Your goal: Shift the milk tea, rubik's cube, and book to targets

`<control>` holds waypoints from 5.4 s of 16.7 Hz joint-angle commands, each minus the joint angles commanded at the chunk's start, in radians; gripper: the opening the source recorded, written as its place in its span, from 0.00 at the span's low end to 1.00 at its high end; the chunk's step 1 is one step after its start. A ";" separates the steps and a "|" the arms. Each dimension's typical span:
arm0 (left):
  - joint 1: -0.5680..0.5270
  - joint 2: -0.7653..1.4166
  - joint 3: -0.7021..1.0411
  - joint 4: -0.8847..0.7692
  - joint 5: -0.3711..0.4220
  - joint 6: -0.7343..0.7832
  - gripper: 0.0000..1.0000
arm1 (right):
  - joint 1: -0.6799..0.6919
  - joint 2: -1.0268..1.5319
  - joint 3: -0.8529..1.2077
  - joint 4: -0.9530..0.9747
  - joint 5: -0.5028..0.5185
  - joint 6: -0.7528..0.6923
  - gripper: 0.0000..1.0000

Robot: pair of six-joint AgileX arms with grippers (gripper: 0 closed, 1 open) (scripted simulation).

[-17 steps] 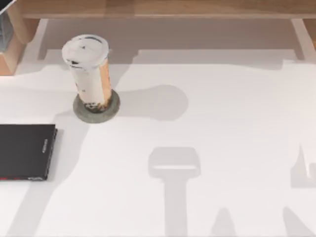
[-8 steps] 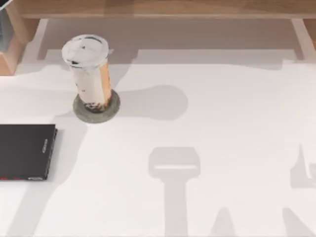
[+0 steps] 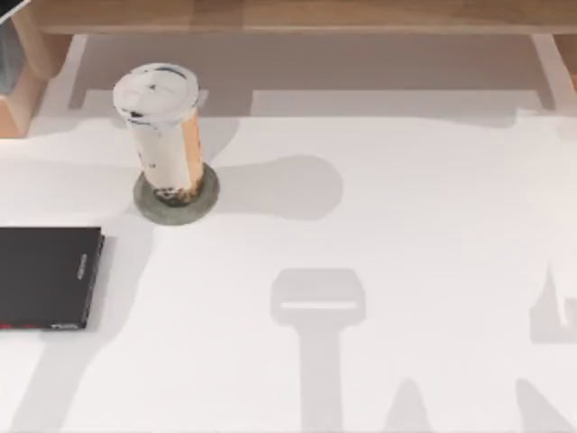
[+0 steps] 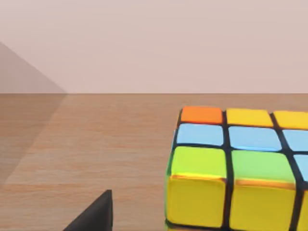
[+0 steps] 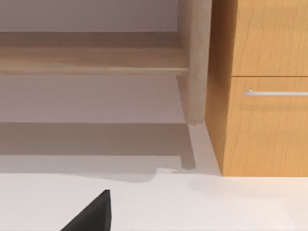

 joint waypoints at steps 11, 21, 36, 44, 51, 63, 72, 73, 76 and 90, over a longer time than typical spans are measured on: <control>0.521 -0.145 -0.112 0.205 0.412 0.040 1.00 | 0.000 0.000 0.000 0.000 0.000 0.000 1.00; 0.783 0.002 -0.558 0.544 0.767 -0.018 1.00 | 0.000 0.000 0.000 0.000 0.000 0.000 1.00; 0.753 0.104 -0.430 0.518 0.756 -0.023 1.00 | 0.000 0.000 0.000 0.000 0.000 0.000 1.00; 0.751 0.106 -0.428 0.518 0.754 -0.023 0.70 | 0.000 0.000 0.000 0.000 0.000 0.000 1.00; 0.751 0.106 -0.428 0.518 0.754 -0.023 0.17 | 0.000 0.000 0.000 0.000 0.000 0.000 1.00; 0.755 0.103 -0.429 0.519 0.754 -0.021 0.00 | 0.000 0.000 0.000 0.000 0.000 0.000 1.00; 0.795 0.036 -0.457 0.585 0.760 -0.012 0.00 | 0.000 0.000 0.000 0.000 0.000 0.000 1.00; 0.787 0.039 -0.458 0.567 0.760 -0.014 0.00 | 0.000 0.000 0.000 0.000 0.000 0.000 1.00; 0.763 0.056 -0.456 0.505 0.760 -0.021 0.00 | 0.000 0.000 0.000 0.000 0.000 0.000 1.00; 0.838 -0.297 -0.715 0.721 0.732 0.448 0.00 | 0.000 0.000 0.000 0.000 0.000 0.000 1.00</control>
